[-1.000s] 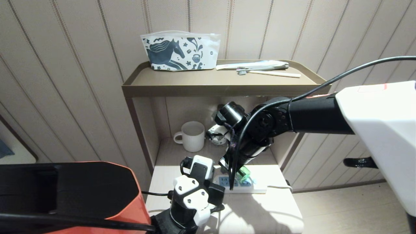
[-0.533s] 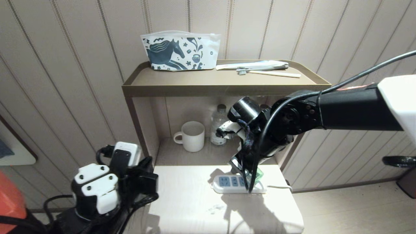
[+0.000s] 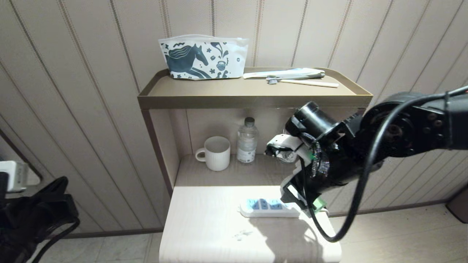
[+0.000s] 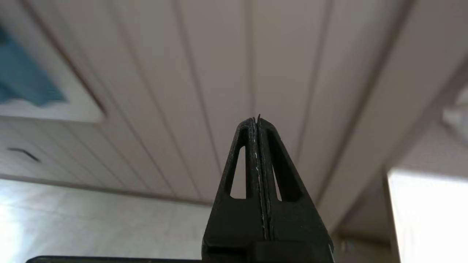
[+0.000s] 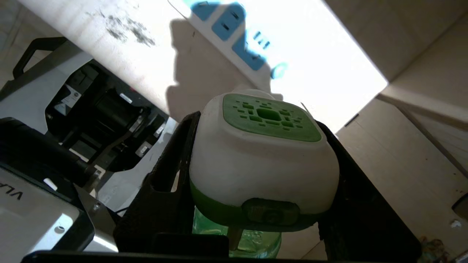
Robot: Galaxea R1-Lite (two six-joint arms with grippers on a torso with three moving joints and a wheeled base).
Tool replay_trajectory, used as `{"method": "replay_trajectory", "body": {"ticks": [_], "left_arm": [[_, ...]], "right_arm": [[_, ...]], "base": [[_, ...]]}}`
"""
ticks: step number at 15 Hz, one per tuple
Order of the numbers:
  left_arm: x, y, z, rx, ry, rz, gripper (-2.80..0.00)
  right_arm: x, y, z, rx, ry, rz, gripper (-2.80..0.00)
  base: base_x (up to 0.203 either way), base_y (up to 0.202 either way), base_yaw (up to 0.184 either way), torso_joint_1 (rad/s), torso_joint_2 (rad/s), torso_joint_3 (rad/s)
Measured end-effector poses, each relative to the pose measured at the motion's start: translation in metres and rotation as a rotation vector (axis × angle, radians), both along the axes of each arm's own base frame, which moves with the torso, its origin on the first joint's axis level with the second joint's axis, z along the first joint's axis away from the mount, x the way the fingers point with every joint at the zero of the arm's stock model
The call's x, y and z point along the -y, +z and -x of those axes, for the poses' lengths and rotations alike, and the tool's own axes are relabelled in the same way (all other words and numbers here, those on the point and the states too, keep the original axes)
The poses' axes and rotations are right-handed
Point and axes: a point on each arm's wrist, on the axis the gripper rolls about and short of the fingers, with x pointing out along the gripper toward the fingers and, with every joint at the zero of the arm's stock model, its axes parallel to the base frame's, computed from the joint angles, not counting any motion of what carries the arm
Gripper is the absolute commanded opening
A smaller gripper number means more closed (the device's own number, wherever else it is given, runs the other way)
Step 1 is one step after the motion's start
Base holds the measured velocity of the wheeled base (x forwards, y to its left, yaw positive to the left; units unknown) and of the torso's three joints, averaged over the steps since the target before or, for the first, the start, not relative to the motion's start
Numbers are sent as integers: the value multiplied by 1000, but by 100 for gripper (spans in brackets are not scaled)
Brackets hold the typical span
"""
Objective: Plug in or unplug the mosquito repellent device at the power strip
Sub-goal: Place the mosquito repellent liquid on the table
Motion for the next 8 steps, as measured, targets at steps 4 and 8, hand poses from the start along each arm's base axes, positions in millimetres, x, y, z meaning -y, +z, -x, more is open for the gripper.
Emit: {"method": "replay_trajectory", "body": {"ticks": [4,8], "left_arm": [[-22,54,60,116,60,19,-280],[-37,45,137,-9,274,69,-280]], "right_arm": [[22,13,26,29,-22,-30,-280],[38,21,48,65,-35,-60,-280]], "base": [[0,0,0,0,0,0],[0,0,0,0,0,0]]}}
